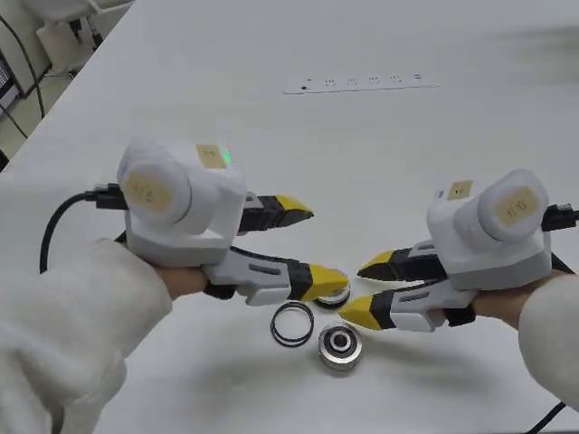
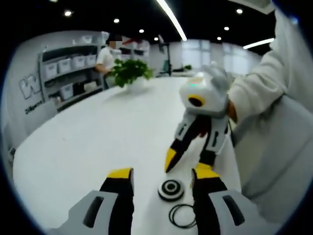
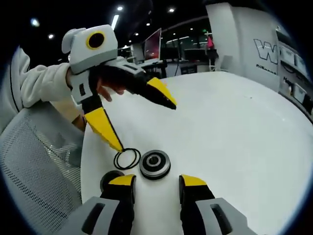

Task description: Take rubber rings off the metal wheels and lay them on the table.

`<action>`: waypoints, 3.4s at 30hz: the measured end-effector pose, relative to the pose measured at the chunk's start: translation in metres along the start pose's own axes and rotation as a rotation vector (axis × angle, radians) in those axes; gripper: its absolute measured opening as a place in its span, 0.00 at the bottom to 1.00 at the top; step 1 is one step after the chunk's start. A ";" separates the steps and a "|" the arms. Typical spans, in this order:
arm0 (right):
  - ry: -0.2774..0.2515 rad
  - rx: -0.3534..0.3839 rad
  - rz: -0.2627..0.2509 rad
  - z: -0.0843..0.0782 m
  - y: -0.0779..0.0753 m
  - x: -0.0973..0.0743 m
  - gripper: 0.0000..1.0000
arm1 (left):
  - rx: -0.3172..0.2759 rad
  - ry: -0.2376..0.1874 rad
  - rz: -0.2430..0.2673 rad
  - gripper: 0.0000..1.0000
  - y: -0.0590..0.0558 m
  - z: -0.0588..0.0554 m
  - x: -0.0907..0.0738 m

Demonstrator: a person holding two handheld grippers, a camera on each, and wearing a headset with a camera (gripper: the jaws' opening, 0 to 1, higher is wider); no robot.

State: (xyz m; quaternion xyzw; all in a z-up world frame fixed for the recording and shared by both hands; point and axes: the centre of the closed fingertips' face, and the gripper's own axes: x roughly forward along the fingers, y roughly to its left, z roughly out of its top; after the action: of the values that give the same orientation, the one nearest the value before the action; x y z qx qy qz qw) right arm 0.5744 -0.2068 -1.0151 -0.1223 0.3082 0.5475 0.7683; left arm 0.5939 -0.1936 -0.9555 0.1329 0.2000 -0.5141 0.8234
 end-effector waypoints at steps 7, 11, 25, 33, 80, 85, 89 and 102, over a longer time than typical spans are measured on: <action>-0.006 -0.014 -0.002 0.001 0.002 0.004 0.27 | -0.013 0.009 -0.005 0.31 -0.002 -0.012 0.007; 0.005 -0.018 -0.002 -0.001 0.003 0.006 0.25 | 0.000 0.041 -0.028 0.25 -0.009 -0.021 0.012; -0.009 -0.017 -0.003 0.002 0.004 0.006 0.22 | 0.017 0.112 -0.044 0.18 -0.016 -0.040 0.020; -0.014 -0.019 -0.007 0.002 0.005 0.008 0.22 | -0.010 0.104 -0.024 0.14 -0.013 -0.040 0.021; 0.035 0.121 -0.057 -0.001 -0.005 -0.006 0.00 | -0.038 0.080 -0.023 0.14 -0.021 -0.041 0.019; 0.001 0.215 -0.046 0.006 -0.003 -0.010 0.00 | -0.027 0.081 -0.025 0.14 -0.023 -0.041 0.019; -0.003 0.264 -0.037 0.006 0.002 -0.011 0.00 | -0.011 0.080 -0.026 0.13 -0.024 -0.041 0.020; 0.011 0.246 -0.050 0.009 0.006 -0.012 0.00 | 0.011 0.093 -0.022 0.13 -0.024 -0.040 0.021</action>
State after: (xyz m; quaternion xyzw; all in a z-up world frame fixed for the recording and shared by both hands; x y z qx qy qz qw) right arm 0.5693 -0.2089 -1.0003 -0.0376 0.3742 0.4857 0.7891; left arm 0.5729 -0.2036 -1.0012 0.1592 0.2368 -0.5174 0.8068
